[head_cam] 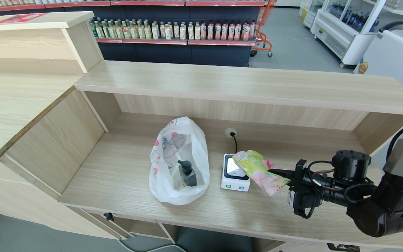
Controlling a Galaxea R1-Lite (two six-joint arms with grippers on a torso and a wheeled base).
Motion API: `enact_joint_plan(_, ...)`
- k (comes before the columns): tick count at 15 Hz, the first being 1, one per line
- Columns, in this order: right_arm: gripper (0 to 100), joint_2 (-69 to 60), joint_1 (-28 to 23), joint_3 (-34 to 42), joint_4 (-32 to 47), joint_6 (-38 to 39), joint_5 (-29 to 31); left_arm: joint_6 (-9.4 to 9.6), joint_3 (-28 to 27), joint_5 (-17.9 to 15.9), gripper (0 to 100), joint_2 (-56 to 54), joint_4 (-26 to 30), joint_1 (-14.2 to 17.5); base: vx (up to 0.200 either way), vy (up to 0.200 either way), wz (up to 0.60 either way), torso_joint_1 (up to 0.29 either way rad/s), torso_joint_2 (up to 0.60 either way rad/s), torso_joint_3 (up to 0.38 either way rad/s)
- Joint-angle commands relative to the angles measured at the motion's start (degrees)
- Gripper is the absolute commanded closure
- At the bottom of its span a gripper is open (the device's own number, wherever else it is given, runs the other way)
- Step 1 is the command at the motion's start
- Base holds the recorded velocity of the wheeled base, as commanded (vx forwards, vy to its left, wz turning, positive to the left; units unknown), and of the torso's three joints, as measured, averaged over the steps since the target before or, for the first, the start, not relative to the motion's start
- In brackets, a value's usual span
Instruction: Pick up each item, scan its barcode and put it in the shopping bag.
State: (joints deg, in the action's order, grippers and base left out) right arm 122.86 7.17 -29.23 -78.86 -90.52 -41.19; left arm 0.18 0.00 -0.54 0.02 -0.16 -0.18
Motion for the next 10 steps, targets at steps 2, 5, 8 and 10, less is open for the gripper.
enact_joint_plan(2,100,0.2,0.0,0.0,-0.1,0.0,-0.1,-0.01,0.0,0.0,0,0.0,0.0,0.0,0.000,0.000,0.00,0.000,0.00,0.000)
enact_joint_plan(5,100,0.3,0.0,0.0,-0.2,-0.1,-0.1,-0.01,0.0,0.0,0,0.0,0.0,0.0,0.000,0.000,0.00,0.000,0.00,0.000)
enact_joint_plan(8,100,0.6,0.0,0.0,-0.4,-0.2,-0.1,-0.01,0.0,0.0,0,0.0,0.0,0.0,0.000,0.000,0.00,0.000,0.00,0.000)
enact_joint_plan(10,100,1.2,0.0,0.1,-1.4,-0.1,-0.1,-0.01,0.0,0.0,0,0.0,0.0,0.0,0.000,0.000,0.00,0.000,0.00,0.000)
